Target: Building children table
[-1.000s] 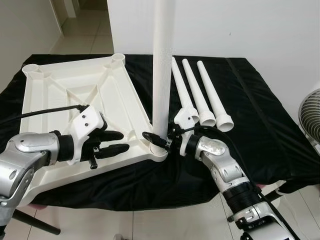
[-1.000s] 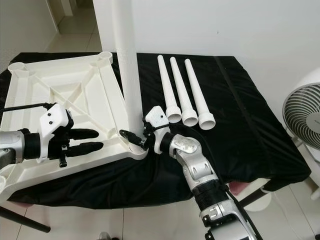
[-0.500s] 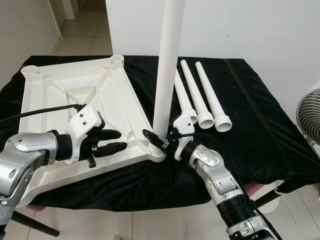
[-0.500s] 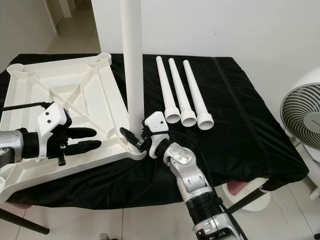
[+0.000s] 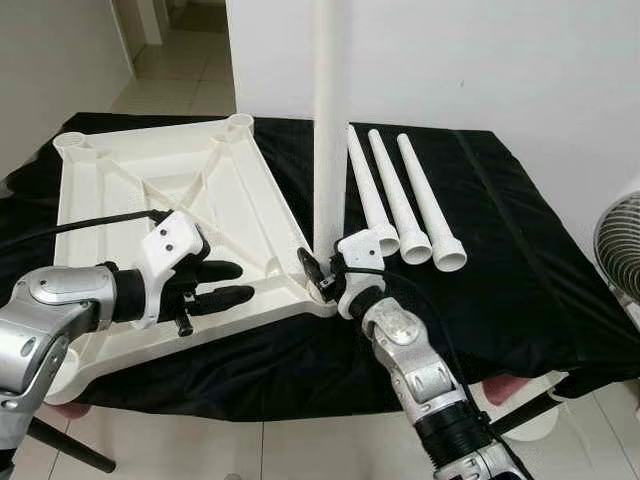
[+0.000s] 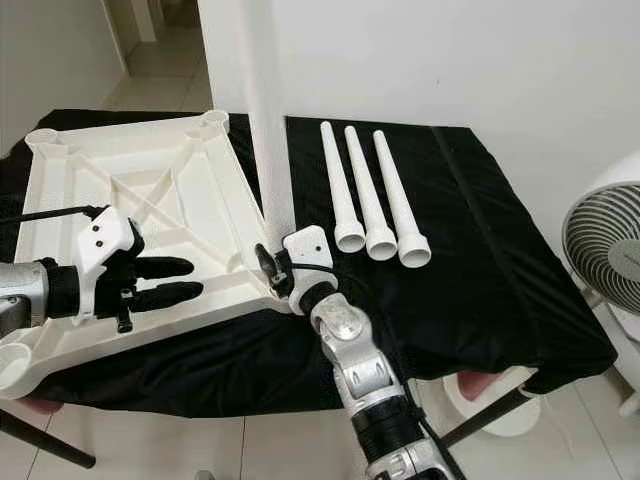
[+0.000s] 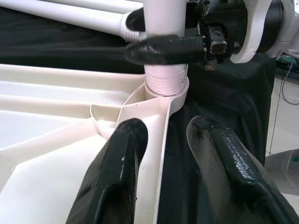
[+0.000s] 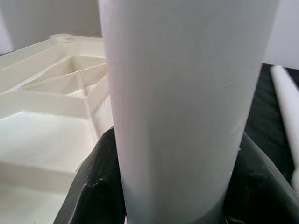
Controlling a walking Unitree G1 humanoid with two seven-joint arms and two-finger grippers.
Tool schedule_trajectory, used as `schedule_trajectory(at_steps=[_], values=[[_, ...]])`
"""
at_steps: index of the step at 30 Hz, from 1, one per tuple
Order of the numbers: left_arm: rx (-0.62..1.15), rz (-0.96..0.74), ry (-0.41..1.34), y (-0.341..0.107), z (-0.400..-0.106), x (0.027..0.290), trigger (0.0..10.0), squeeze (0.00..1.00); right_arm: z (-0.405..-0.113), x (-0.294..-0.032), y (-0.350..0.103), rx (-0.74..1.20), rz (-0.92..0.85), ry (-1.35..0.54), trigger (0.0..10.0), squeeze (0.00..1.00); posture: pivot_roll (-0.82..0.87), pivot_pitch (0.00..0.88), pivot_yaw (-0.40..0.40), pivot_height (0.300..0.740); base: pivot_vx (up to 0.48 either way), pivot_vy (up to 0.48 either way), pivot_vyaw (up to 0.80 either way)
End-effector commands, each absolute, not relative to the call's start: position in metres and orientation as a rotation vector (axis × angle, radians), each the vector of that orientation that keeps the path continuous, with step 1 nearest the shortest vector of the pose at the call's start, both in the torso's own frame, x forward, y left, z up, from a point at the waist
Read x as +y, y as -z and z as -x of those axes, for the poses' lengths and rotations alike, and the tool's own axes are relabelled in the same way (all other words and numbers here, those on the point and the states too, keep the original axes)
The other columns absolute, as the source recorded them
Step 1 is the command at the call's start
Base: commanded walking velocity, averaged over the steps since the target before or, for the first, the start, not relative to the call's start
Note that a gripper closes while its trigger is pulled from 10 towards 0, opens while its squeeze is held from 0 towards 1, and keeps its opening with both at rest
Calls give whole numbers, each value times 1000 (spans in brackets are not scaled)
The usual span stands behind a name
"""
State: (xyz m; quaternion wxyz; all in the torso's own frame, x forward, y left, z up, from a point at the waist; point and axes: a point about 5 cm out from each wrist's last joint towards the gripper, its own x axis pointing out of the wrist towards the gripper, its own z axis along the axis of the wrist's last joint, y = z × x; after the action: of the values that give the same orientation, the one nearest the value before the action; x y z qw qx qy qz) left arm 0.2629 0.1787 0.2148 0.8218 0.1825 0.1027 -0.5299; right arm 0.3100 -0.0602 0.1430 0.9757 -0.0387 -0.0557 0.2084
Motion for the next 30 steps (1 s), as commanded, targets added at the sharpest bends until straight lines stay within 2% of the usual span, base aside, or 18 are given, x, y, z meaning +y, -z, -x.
schedule_trajectory(at_steps=[1, 4, 16, 20, 30], values=[[198, -405, 1075, -219, -267, 180, 10000, 0, -301, -89, -85, 183, 64, -286, 10000, 0, 39, 107, 4, 740, 0, 0, 0], [194, -405, 1077, -220, -269, 179, 10000, 0, -299, -89, -83, 202, -12, -257, 10000, 0, 35, 109, 7, 740, 0, 0, 0], [182, -403, 1073, -222, -274, 177, 10000, 0, -302, -92, -89, 133, 54, -180, 10000, 0, 35, 110, 10, 740, 0, 0, 0], [177, -404, 1067, -223, -275, 177, 10000, 0, -296, -85, -94, 31, 75, -261, 10000, 0, 35, 110, 10, 740, 0, 0, 0], [174, -407, 1061, -225, -278, 177, 10000, 0, -287, -94, -83, 12, 74, -328, 10000, 0, 37, 112, 14, 740, 0, 0, 0]])
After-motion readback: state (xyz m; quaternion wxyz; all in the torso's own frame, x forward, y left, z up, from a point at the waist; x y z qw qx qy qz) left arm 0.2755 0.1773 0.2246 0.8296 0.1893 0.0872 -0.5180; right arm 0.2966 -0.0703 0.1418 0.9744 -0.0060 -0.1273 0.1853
